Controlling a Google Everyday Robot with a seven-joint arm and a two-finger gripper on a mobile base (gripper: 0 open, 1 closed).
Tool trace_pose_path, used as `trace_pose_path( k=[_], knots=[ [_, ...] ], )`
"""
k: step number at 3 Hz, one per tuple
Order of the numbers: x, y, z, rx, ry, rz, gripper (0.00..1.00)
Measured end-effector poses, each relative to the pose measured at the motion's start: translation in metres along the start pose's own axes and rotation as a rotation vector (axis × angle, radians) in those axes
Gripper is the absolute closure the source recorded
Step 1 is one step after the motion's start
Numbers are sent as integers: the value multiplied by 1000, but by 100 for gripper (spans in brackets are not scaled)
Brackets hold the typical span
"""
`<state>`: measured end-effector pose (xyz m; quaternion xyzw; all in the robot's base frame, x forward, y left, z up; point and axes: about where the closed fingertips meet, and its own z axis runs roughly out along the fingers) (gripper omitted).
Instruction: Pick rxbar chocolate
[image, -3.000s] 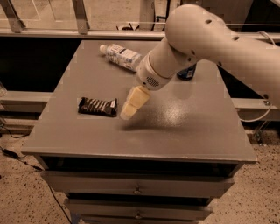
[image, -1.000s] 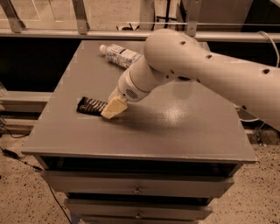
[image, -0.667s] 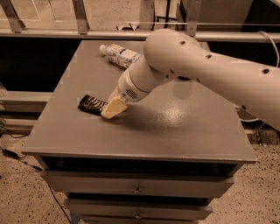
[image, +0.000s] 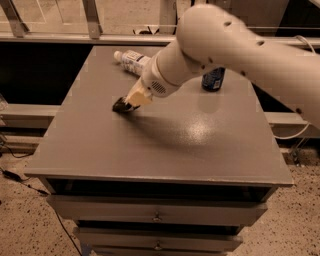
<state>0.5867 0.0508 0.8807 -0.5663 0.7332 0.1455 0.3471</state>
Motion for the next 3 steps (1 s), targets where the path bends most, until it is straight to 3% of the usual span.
trace_pose_path(
  k=[1, 2, 3],
  knots=[
    [-40, -37, -65, 96, -89, -40, 100],
    [-52, -48, -87, 115, -133, -40, 100],
    [-54, -48, -88, 117, -137, -41, 100]
  ],
)
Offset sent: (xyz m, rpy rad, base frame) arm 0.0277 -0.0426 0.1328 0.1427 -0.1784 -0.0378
